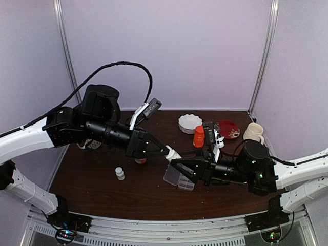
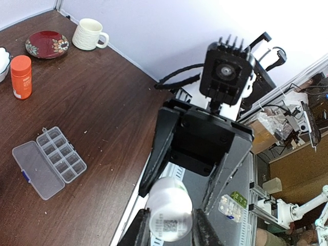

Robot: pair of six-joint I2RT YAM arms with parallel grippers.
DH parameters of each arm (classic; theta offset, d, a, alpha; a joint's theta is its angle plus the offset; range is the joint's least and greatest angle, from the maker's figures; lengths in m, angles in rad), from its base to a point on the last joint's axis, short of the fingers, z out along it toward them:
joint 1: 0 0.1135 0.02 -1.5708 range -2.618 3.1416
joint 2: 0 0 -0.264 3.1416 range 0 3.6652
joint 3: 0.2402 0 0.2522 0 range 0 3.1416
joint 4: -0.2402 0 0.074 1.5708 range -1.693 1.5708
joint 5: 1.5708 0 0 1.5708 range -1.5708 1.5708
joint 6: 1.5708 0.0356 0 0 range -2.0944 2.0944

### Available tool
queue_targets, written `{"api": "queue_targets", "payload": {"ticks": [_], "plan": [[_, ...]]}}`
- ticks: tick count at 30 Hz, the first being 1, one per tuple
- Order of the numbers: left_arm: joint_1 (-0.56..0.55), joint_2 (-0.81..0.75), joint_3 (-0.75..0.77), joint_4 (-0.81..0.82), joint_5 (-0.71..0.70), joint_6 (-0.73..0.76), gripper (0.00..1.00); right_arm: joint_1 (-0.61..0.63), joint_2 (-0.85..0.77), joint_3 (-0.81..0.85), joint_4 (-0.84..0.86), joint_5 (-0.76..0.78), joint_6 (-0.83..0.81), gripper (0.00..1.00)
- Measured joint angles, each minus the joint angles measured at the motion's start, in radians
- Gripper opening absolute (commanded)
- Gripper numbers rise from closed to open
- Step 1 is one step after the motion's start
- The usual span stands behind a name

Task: Sort the pills into containers
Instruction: Pass from the left arm to the right

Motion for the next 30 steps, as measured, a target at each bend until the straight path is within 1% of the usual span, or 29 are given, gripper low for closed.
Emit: {"api": "queue_targets", "payload": {"ticks": [3, 5, 8, 13, 17, 20, 25, 26, 27, 29, 30], "plan": [[0.0, 0.0, 0.0, 0.004, 0.013, 0.0, 0.09, -0.001, 0.0, 0.0, -0.002, -0.016, -0.011, 0.4], [0.0, 0.0, 0.0, 0.005, 0.018, 0.0, 0.09, -0.002, 0.0, 0.0, -0.003, -0.024, -0.018, 0.33], [0.0, 0.0, 0.0, 0.005, 0.026, -0.002, 0.09, -0.003, 0.0, 0.0, -0.011, -0.039, -0.034, 0.26], [0.001, 0.0, 0.0, -0.006, 0.034, -0.008, 0.09, -0.003, 0.0, 0.013, -0.049, -0.048, -0.084, 0.19], [0.016, 0.0, 0.0, -0.02, 0.038, -0.03, 0.09, -0.004, 0.001, 0.053, -0.137, -0.032, -0.15, 0.15], [0.037, 0.0, -0.004, -0.019, 0.046, -0.055, 0.09, -0.003, 0.002, 0.08, -0.194, 0.001, -0.21, 0.15], [0.074, 0.0, -0.038, 0.006, 0.074, -0.11, 0.11, 0.021, 0.006, 0.12, -0.295, 0.115, -0.337, 0.13], [0.08, 0.0, -0.041, 0.006, 0.081, -0.122, 0.14, 0.027, 0.009, 0.13, -0.316, 0.142, -0.366, 0.13], [0.085, 0.002, -0.042, 0.005, 0.084, -0.131, 0.2, 0.028, 0.012, 0.138, -0.328, 0.16, -0.384, 0.13], [0.093, 0.003, -0.042, 0.009, 0.09, -0.144, 0.48, 0.034, 0.014, 0.151, -0.347, 0.198, -0.423, 0.13], [0.094, 0.003, -0.042, 0.013, 0.091, -0.146, 0.58, 0.035, 0.014, 0.152, -0.35, 0.208, -0.435, 0.13]]}}
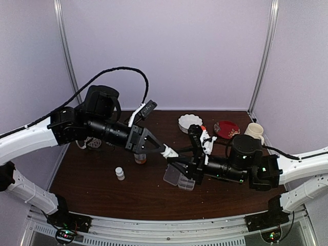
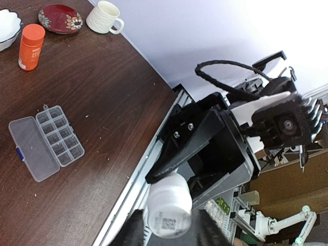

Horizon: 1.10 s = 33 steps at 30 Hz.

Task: Sort the pills into containers
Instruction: Pass from the left arm to the right

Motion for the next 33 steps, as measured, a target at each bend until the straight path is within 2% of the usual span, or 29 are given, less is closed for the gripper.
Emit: {"api": "queue_targets", "payload": {"ticks": [1, 3, 7, 10, 15, 18, 21, 26, 33], "plan": [[0.001, 0.0, -0.001, 0.002, -0.002, -0.002, 0.66, 0.003, 0.0, 0.0, -0.004, 0.014, -0.01, 0.13], [0.01, -0.01, -0.013, 0.018, -0.011, -0.004, 0.72, 0.003, 0.0, -0.001, -0.025, 0.034, -0.021, 0.13], [0.021, -0.061, -0.048, 0.044, -0.055, 0.045, 0.75, 0.001, 0.0, -0.002, -0.05, 0.034, -0.016, 0.13], [0.021, -0.12, -0.064, 0.053, -0.093, 0.142, 0.75, -0.006, 0.0, -0.002, -0.059, -0.009, 0.01, 0.13], [0.021, -0.234, -0.153, 0.174, -0.072, 0.409, 0.72, -0.026, 0.0, -0.002, -0.068, -0.12, 0.063, 0.13], [0.023, -0.296, -0.249, 0.231, 0.019, 0.67, 0.74, -0.034, -0.001, -0.002, -0.067, -0.179, 0.094, 0.13], [0.023, -0.316, -0.297, 0.233, 0.074, 0.893, 0.73, -0.036, -0.003, -0.002, -0.065, -0.23, 0.12, 0.13], [0.023, -0.267, -0.262, 0.167, 0.151, 1.202, 0.69, -0.037, -0.005, -0.002, -0.061, -0.299, 0.148, 0.13], [0.02, -0.18, -0.196, 0.079, 0.173, 1.406, 0.67, -0.037, 0.037, 0.022, -0.039, -0.355, 0.167, 0.12]]}}
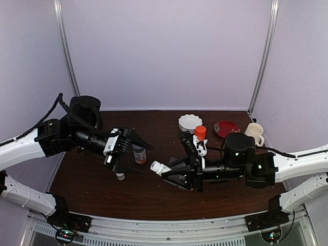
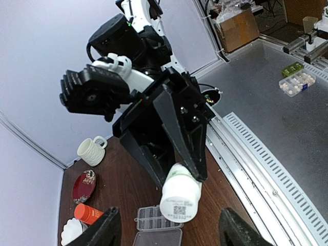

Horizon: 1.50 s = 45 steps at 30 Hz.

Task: Sort the pills into containers
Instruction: Pass from the left arm to the right

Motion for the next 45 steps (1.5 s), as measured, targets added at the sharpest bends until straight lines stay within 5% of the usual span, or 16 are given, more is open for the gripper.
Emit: {"api": "queue_targets", "payload": {"ticks": [16, 25, 38, 45], "plan": [[-0.022, 0.017, 0.0, -0.04, 0.045, 0.098, 0.61, 0.0, 0.053, 0.033, 0.037, -0.044, 0.021, 0.11], [-0.028, 0.055, 0.005, -0.043, 0.038, 0.101, 0.46, 0.0, 0.057, 0.038, 0.038, -0.045, 0.022, 0.1], [-0.028, 0.055, 0.008, -0.034, 0.032, 0.091, 0.51, 0.0, 0.058, 0.044, 0.028, -0.045, 0.02, 0.09], [-0.028, 0.044, 0.005, 0.009, 0.021, 0.071, 0.45, 0.0, 0.058, 0.044, 0.021, -0.044, 0.016, 0.09]]}}
